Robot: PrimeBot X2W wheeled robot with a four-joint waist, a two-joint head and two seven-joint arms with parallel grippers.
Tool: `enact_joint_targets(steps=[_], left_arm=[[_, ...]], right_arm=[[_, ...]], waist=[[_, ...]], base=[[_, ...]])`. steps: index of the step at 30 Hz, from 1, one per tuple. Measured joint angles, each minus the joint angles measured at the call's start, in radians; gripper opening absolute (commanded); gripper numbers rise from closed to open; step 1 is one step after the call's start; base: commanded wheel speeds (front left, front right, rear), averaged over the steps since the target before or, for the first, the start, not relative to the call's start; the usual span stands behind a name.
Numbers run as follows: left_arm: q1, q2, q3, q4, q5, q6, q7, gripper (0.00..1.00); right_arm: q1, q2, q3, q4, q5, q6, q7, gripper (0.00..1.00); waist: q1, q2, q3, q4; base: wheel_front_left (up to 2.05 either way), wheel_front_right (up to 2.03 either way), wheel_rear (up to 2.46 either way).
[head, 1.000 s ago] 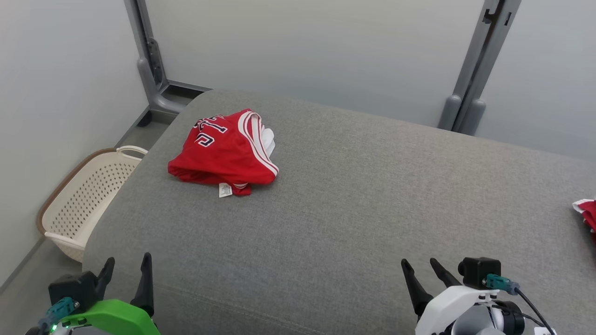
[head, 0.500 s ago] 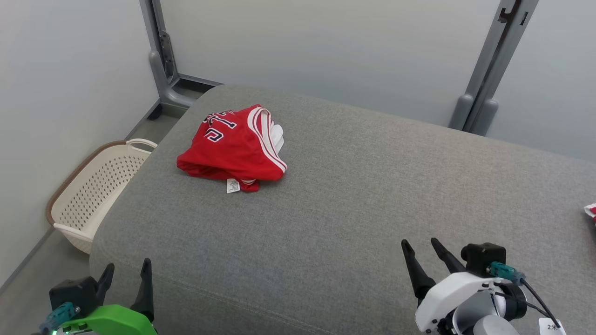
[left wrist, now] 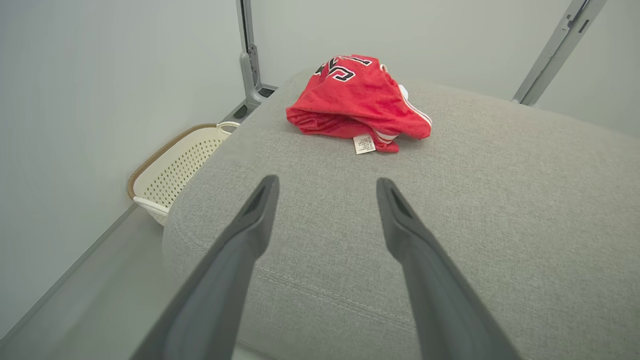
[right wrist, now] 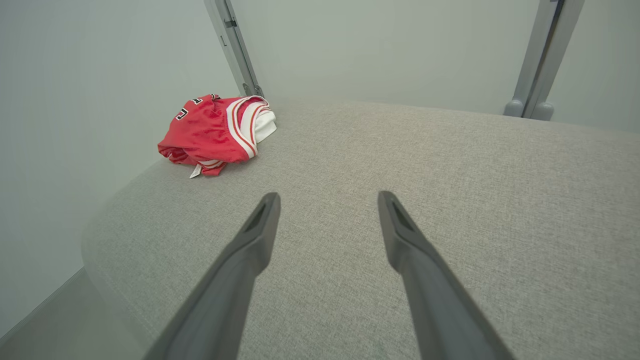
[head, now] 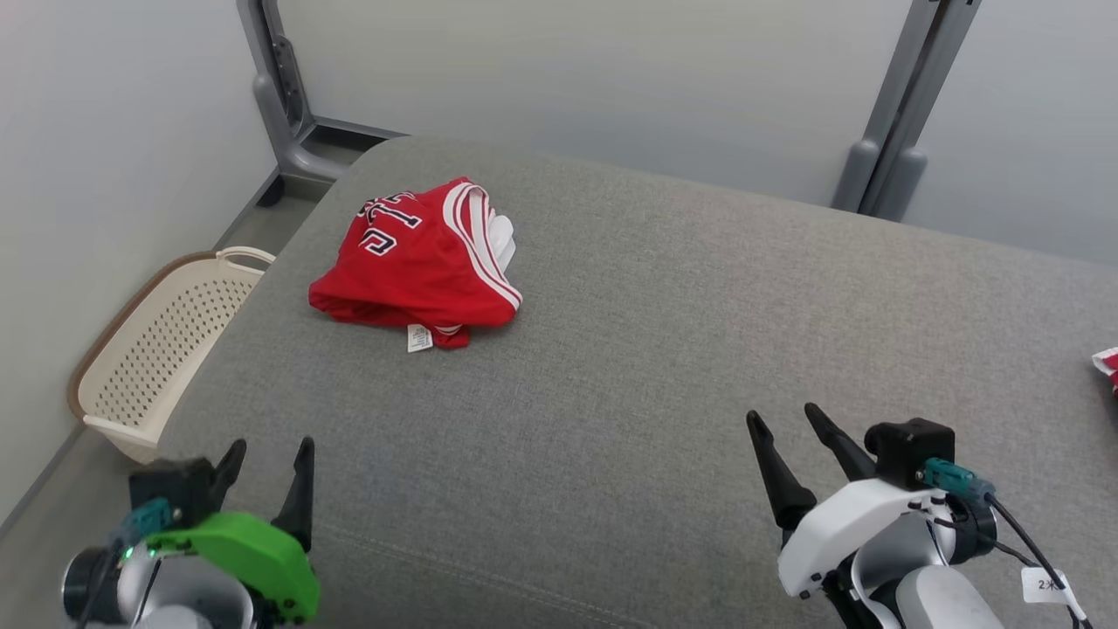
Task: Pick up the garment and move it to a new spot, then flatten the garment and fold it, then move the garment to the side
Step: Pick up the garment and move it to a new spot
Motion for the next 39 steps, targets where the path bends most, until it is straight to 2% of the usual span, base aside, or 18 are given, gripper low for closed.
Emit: enact_joint_targets(steps=[7,12,18,23,31,39], left_arm=[[-0.247,-0.065,-0.037,0.169,0.003,-0.072,0.138,1.0],[-0.43,-0.109,-0.065,0.3,-0.024,-0.116,0.31,1.0],[-0.605,-0.132,-0.06,0.406,-0.046,-0.114,0.447,1.0],[-0.685,-0.162,-0.058,0.478,-0.068,-0.115,0.509,1.0],[-0.779,-0.181,-0.053,0.568,-0.07,-0.136,0.518,1.0],[-0.83,-0.155,-0.057,0.645,-0.045,-0.112,0.518,1.0]], right_arm=[[-0.037,0.0,0.0,-0.11,-0.059,0.0,0.085,1.0],[-0.062,0.0,0.003,-0.177,-0.103,0.0,0.139,1.0],[-0.067,0.0,0.01,-0.252,-0.142,0.0,0.191,1.0],[-0.069,-0.004,0.018,-0.302,-0.158,0.0,0.219,1.0],[-0.07,-0.02,0.029,-0.346,-0.16,0.0,0.243,1.0],[-0.077,-0.029,0.06,-0.367,-0.16,0.0,0.251,1.0]], waist=[[0.0,0.0,0.082,-0.012],[0.0001,0.0,0.159,-0.03],[0.0001,0.0,0.255,-0.059],[0.0001,0.0,0.325,-0.089],[0.0001,0.0,0.411,-0.132],[0.0001,0.0,0.454,-0.172]], base=[[0.0,0.0,0.0],[0.0,0.0,0.0],[0.0,0.0,0.0],[0.0,0.0,0.0],[0.0,0.0,0.0],[0.0,0.0,0.0]])
